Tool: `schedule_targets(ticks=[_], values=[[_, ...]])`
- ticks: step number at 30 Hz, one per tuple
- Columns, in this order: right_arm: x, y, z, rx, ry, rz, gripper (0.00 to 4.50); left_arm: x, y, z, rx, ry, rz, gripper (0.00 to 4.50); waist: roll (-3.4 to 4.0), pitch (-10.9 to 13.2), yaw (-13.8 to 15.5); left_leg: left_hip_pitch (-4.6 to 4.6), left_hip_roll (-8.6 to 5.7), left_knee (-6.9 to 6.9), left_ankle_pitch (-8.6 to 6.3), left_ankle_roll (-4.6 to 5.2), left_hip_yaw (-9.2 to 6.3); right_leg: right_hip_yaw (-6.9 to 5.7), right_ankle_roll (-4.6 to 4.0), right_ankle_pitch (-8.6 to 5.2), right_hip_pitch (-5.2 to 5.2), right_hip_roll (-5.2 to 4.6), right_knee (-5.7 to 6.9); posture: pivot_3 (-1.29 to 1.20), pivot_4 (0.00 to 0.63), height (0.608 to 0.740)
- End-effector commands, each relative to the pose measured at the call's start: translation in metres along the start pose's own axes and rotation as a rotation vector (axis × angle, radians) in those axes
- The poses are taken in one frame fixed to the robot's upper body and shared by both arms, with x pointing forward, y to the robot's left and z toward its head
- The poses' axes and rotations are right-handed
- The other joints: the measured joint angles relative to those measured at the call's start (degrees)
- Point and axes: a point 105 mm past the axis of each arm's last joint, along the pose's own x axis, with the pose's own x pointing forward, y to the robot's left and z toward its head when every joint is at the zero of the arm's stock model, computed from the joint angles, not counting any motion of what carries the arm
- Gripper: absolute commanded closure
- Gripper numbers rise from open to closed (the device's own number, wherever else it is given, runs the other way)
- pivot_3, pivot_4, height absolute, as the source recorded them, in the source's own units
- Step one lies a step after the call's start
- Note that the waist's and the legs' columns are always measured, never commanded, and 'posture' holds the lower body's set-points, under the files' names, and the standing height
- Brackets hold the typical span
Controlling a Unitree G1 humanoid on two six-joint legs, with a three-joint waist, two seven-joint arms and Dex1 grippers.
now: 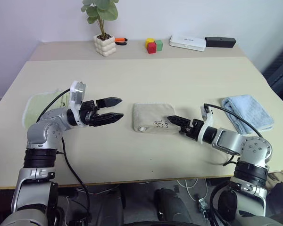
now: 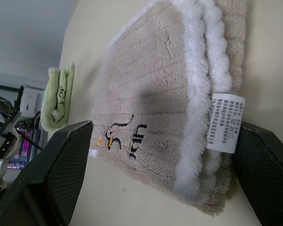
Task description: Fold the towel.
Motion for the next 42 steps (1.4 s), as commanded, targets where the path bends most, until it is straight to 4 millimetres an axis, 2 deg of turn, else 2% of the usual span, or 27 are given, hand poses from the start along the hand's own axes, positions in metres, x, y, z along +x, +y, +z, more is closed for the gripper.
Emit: schedule_targets(ticks=[1,3,9,17,21,24,27,31,35,38,40,42], values=[[0.011,0.002,-0.008,0.026,0.041,0.020,0.58,-0.001,-0.003,0.011,0.048,-0.026,-0.003,0.00,0.00,0.00,-0.07,0.00,0.00,0.00,0.00,0.00,0.00,0.00,0.00,0.00,0.00,0.00,0.00,0.00,0.150,0.740],[0.014,0.001,-0.007,0.036,0.039,0.021,1.36,0.000,-0.003,0.011,0.051,-0.024,0.002,0.00,0.00,0.00,-0.07,0.00,0.00,0.00,0.00,0.00,0.00,0.00,0.00,0.00,0.00,0.00,0.00,0.00,0.150,0.740],[0.016,0.001,-0.003,0.046,0.026,0.025,4.42,-0.001,-0.001,0.010,0.054,-0.018,0.010,0.00,-0.01,-0.01,0.14,-0.01,0.00,0.03,0.00,0.00,0.00,0.00,0.00,0.00,0.01,-0.01,0.00,0.00,0.150,0.740],[0.014,0.004,0.009,0.065,-0.025,0.049,4.47,-0.002,0.000,0.009,0.048,-0.022,0.026,0.00,-0.01,-0.01,0.30,-0.01,0.00,0.07,0.00,0.00,0.01,0.00,-0.05,-0.02,0.02,-0.02,0.00,0.00,0.150,0.740],[0.001,0.024,0.048,0.110,-0.241,0.181,4.47,-0.002,0.011,0.009,0.017,-0.030,0.086,0.00,0.02,0.01,0.36,-0.02,-0.01,0.07,0.00,0.00,0.01,0.00,-0.02,-0.01,0.01,-0.03,0.00,0.00,0.150,0.740],[-0.009,0.035,0.060,0.106,-0.308,0.232,4.47,0.000,0.019,0.007,0.014,-0.025,0.129,0.00,0.03,0.02,0.44,-0.04,-0.01,0.06,0.00,0.00,0.01,0.00,0.03,0.02,0.00,-0.03,0.00,0.00,0.150,0.740],[-0.020,0.036,0.075,0.088,-0.405,0.201,4.47,0.003,0.020,0.007,0.022,-0.033,0.130,0.00,0.03,0.02,0.45,-0.04,-0.01,0.01,0.00,0.00,0.01,0.00,0.03,0.02,-0.01,-0.03,-0.01,0.00,0.150,0.740],[-0.052,0.023,0.110,0.080,-0.619,0.085,4.47,0.006,0.021,0.006,0.028,-0.041,0.129,0.00,0.05,0.03,0.49,-0.06,-0.02,0.00,0.00,0.00,0.01,0.00,0.03,0.02,-0.03,-0.03,-0.01,0.00,0.150,0.740],[-0.085,0.023,0.131,0.060,-0.776,0.045,4.47,0.009,0.023,0.005,0.026,-0.047,0.126,0.00,0.08,0.05,0.44,-0.07,-0.03,0.00,0.00,0.00,0.03,0.00,0.03,0.02,-0.04,-0.05,-0.01,0.00,0.150,0.740],[-0.106,0.022,0.142,0.034,-0.876,0.004,4.47,0.012,0.023,0.005,0.025,-0.057,0.111,0.00,0.08,0.05,0.45,-0.07,-0.03,0.00,0.00,0.00,0.02,0.00,0.03,0.02,-0.04,-0.04,-0.01,0.00,0.150,0.740],[-0.127,0.020,0.151,0.035,-0.987,-0.020,4.47,0.015,0.016,0.004,0.015,-0.047,0.065,0.00,0.08,0.05,0.41,-0.07,-0.03,0.00,0.00,0.00,0.02,0.00,0.03,0.02,-0.04,-0.04,-0.01,0.00,0.150,0.740],[-0.141,0.019,0.154,0.005,-1.044,-0.059,4.47,0.016,0.011,0.003,0.001,-0.038,0.024,0.00,0.10,0.06,0.40,-0.06,-0.03,-0.03,0.00,0.00,0.03,0.01,0.03,0.02,-0.05,-0.03,-0.01,0.00,0.150,0.740]])
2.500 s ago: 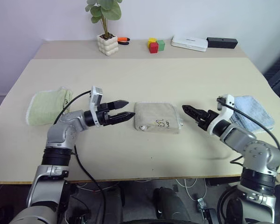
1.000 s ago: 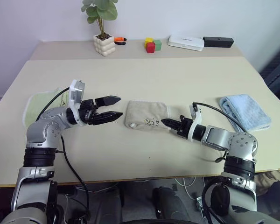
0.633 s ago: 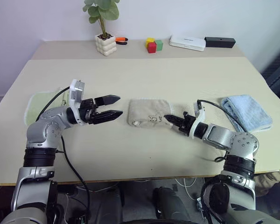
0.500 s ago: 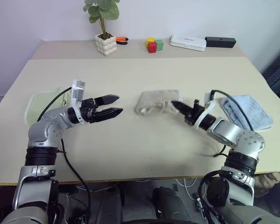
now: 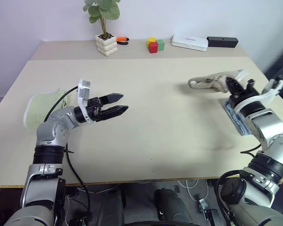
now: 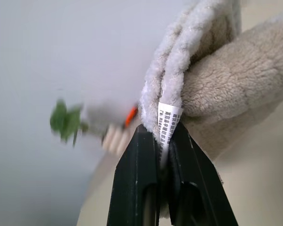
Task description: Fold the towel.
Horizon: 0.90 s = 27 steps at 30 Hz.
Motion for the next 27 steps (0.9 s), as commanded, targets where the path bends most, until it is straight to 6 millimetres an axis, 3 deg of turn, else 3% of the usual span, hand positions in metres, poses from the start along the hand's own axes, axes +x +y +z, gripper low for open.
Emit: schedule_targets(ticks=[1,5,11,23,27], values=[[-0.014,0.013,0.034,-0.048,-0.157,0.029,4.47,0.001,-0.011,0.005,0.014,0.011,-0.075,0.00,0.01,0.01,-0.01,0.00,0.00,-0.01,0.00,0.00,0.00,0.00,0.00,0.00,0.00,0.00,0.00,0.00,0.150,0.740],[-0.031,0.010,0.048,-0.091,-0.251,0.004,4.47,-0.008,-0.021,0.001,0.020,0.060,-0.153,0.00,0.03,0.02,-0.09,0.01,0.01,-0.03,0.00,0.00,0.00,0.01,-0.02,-0.01,-0.02,0.01,0.00,0.00,0.150,0.740],[-0.053,-0.003,0.061,-0.141,-0.326,-0.046,4.47,-0.007,-0.021,0.001,0.033,0.058,-0.181,0.00,0.05,0.03,0.17,0.00,0.00,0.02,0.00,0.00,0.02,0.02,-0.18,-0.10,0.00,-0.03,0.00,0.00,0.150,0.740],[-0.055,-0.035,0.053,-0.185,-0.330,-0.095,4.47,-0.004,-0.021,0.003,0.030,0.064,-0.204,0.00,0.08,0.04,-0.02,0.03,0.01,0.01,0.00,0.00,0.02,0.03,-0.18,-0.10,0.01,0.00,0.00,0.00,0.150,0.740],[-0.064,-0.062,0.042,-0.206,-0.294,-0.173,4.47,-0.007,-0.021,0.002,0.026,0.067,-0.196,0.00,0.08,0.04,0.24,0.03,0.00,0.03,0.00,0.00,0.01,0.03,-0.18,-0.10,0.02,0.00,0.01,0.00,0.150,0.740]])
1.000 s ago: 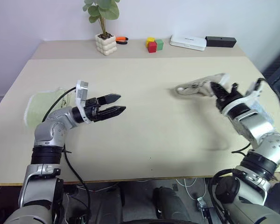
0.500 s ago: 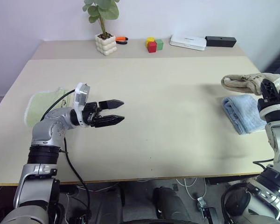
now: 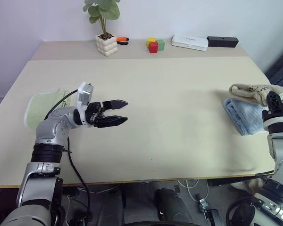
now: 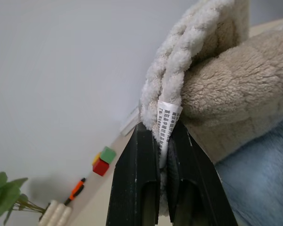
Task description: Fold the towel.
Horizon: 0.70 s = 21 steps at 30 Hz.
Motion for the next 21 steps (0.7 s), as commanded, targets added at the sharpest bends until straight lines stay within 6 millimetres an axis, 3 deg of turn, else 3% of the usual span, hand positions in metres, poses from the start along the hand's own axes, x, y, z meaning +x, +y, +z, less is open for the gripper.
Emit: schedule_targets(ticks=[1,5,11,16,21], values=[[-0.010,-0.018,-0.001,-0.069,0.000,-0.042,4.47,-0.002,-0.003,0.006,0.029,-0.004,-0.007,0.00,0.00,0.00,0.17,0.00,0.00,0.02,0.00,0.00,0.00,-0.01,0.00,0.00,0.02,0.00,0.00,0.00,0.150,0.740],[-0.019,-0.030,-0.011,-0.152,0.030,-0.091,4.47,-0.003,-0.004,0.004,0.029,-0.006,-0.002,0.00,0.02,0.01,0.01,0.00,-0.02,0.02,0.00,0.00,0.00,0.00,-0.01,0.00,0.02,-0.02,0.00,0.00,0.150,0.740],[-0.014,-0.019,0.000,-0.154,-0.008,-0.061,4.47,-0.003,-0.003,0.003,0.029,-0.009,0.004,0.00,0.02,0.01,-0.14,0.03,-0.01,0.01,0.00,0.00,0.00,0.01,-0.01,-0.01,0.02,0.00,0.01,0.00,0.150,0.740],[-0.016,-0.028,0.000,-0.189,0.001,-0.100,4.47,-0.003,-0.002,0.003,0.030,-0.011,0.002,0.00,0.02,0.01,0.09,0.03,-0.01,0.03,0.00,0.00,0.00,0.01,-0.01,-0.01,0.03,-0.01,0.00,0.00,0.150,0.740],[-0.013,-0.019,0.007,-0.261,-0.012,-0.072,4.47,-0.004,-0.002,0.003,0.026,-0.011,0.004,0.00,0.02,0.01,0.02,0.02,-0.02,0.05,0.00,0.00,0.01,0.02,-0.01,-0.01,0.03,-0.02,0.00,0.00,0.150,0.740]])
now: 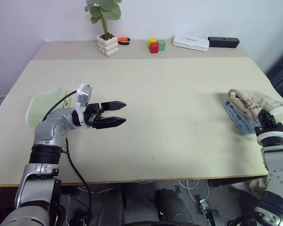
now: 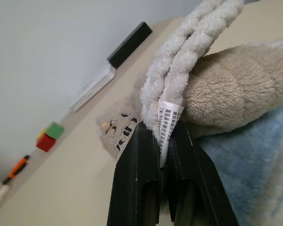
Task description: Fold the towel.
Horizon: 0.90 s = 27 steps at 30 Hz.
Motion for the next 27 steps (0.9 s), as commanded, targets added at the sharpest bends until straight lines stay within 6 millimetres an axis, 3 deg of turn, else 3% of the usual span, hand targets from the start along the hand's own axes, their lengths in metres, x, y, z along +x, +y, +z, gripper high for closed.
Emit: schedule_targets(ticks=[1,5,11,14,17,21,27], values=[[0.003,0.018,0.026,-0.092,-0.074,0.060,4.47,-0.001,-0.002,0.006,0.034,-0.011,-0.006,0.00,0.00,0.00,-0.06,0.00,0.00,0.00,0.00,0.00,0.00,0.00,0.00,0.00,0.00,0.00,0.00,0.00,0.150,0.740],[0.005,0.017,0.033,-0.156,-0.089,0.060,4.47,0.000,-0.001,0.006,0.035,-0.012,-0.009,0.00,0.00,0.00,-0.02,0.00,0.00,0.00,0.00,0.00,0.00,0.00,0.00,0.00,0.00,0.01,0.00,0.00,0.150,0.740],[-0.003,0.001,0.023,-0.153,-0.058,0.038,4.47,-0.001,-0.002,0.005,0.032,-0.015,-0.007,0.00,0.00,0.00,0.06,0.00,0.00,0.01,0.00,0.00,0.00,0.00,0.01,0.00,0.01,0.00,0.00,0.00,0.150,0.740],[-0.005,-0.004,0.019,-0.172,-0.050,0.021,3.42,-0.001,-0.001,0.005,0.034,-0.015,-0.003,0.00,0.00,0.00,-0.01,0.00,0.00,0.02,0.00,0.00,0.00,0.00,0.01,0.00,0.01,0.01,0.01,0.00,0.150,0.740],[-0.007,-0.008,0.017,-0.168,-0.053,0.002,1.95,-0.001,-0.001,0.005,0.035,-0.015,-0.002,0.00,0.00,0.00,-0.03,0.01,0.00,0.02,0.00,0.00,0.00,0.00,0.01,0.00,0.01,0.01,0.01,0.00,0.150,0.740],[-0.006,0.003,0.021,-0.173,-0.068,0.034,0.04,-0.001,-0.001,0.006,0.036,-0.016,-0.001,0.00,0.00,0.00,0.01,0.01,0.00,0.02,0.00,0.00,0.00,0.00,0.01,0.00,0.01,0.00,0.01,0.00,0.150,0.740],[-0.007,0.014,0.028,-0.216,-0.092,0.044,0.04,0.000,0.000,0.006,0.039,-0.019,-0.003,0.00,0.00,0.00,0.03,0.01,0.00,0.02,0.00,0.00,0.00,0.00,0.01,0.00,0.01,0.00,0.01,0.00,0.150,0.740]])
